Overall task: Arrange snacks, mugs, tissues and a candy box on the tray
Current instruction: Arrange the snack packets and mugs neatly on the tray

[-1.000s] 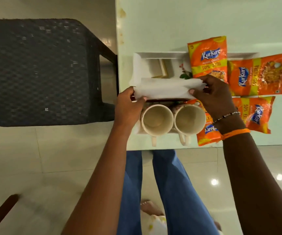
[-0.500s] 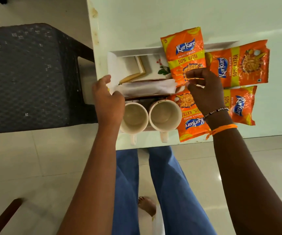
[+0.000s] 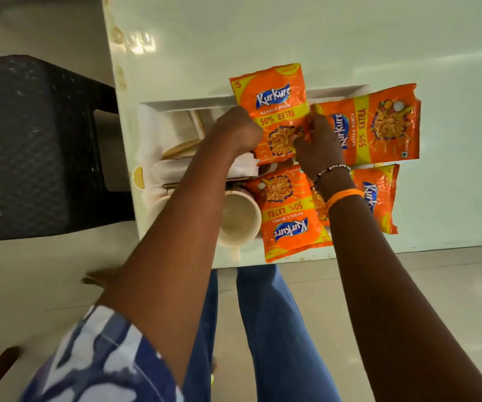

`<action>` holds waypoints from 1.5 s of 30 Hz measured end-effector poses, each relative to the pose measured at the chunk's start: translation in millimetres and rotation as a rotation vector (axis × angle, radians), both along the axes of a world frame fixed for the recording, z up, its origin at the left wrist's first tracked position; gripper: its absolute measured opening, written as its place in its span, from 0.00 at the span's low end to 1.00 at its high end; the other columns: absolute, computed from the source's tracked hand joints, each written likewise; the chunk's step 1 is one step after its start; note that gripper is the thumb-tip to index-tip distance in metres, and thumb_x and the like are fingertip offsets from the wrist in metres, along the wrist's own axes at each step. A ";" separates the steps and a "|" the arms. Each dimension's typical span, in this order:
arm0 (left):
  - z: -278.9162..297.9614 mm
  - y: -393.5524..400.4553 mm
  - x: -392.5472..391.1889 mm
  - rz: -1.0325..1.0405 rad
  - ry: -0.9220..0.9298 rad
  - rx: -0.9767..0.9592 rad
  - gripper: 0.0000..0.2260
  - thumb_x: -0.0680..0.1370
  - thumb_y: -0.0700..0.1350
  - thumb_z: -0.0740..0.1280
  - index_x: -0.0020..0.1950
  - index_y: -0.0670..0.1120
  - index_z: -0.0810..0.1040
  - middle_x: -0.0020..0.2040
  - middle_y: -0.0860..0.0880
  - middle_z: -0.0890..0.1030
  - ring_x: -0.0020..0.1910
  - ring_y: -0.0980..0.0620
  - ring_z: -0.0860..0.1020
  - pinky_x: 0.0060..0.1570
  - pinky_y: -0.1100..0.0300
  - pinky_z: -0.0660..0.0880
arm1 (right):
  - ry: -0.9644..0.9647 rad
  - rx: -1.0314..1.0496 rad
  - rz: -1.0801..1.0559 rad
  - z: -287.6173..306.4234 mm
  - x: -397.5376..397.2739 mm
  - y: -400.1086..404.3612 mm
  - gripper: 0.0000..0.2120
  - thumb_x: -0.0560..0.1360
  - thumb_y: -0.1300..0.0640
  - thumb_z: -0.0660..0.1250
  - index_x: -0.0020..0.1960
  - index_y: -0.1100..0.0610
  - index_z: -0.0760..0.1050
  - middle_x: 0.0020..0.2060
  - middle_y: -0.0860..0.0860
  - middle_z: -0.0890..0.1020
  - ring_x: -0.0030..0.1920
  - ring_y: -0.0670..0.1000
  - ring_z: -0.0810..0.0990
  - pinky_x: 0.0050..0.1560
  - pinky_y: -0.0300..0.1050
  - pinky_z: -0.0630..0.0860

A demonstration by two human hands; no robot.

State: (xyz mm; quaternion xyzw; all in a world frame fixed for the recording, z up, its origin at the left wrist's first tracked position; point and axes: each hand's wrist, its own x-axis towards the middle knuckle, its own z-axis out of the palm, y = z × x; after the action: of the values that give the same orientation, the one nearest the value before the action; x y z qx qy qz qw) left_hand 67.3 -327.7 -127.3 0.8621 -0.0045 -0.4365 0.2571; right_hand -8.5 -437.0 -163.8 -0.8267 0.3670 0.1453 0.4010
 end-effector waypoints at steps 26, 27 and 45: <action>-22.5 -80.5 -86.7 -0.116 -0.072 -0.208 0.20 0.78 0.41 0.61 0.69 0.43 0.65 0.68 0.43 0.72 0.67 0.44 0.69 0.62 0.55 0.67 | -0.111 -0.165 -0.368 0.5 -49.5 -127.8 0.07 0.73 0.60 0.64 0.47 0.63 0.77 0.37 0.54 0.79 0.41 0.51 0.73 0.37 0.33 0.70; -24.5 -85.4 -85.8 -0.136 -0.073 -0.204 0.21 0.78 0.41 0.60 0.71 0.43 0.62 0.69 0.42 0.70 0.68 0.43 0.68 0.64 0.53 0.67 | -0.137 -0.175 -0.388 0.5 -50.1 -128.2 0.05 0.73 0.60 0.63 0.45 0.61 0.75 0.32 0.50 0.75 0.38 0.49 0.71 0.31 0.26 0.64; -0.4 -72.1 -135.3 -0.310 -0.058 -0.031 0.21 0.77 0.39 0.61 0.69 0.41 0.63 0.68 0.41 0.67 0.66 0.42 0.68 0.63 0.51 0.67 | 0.004 0.143 -0.488 3.8 -127.9 -88.0 0.13 0.75 0.55 0.63 0.55 0.63 0.75 0.54 0.59 0.80 0.51 0.54 0.78 0.51 0.46 0.74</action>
State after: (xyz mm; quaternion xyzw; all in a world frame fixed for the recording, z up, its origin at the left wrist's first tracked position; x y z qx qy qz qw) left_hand -68.0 -399.8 -127.7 0.8593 -0.1517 -0.4458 0.1996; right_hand -136.4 -525.1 -160.0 -0.6828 0.5455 0.0713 0.4809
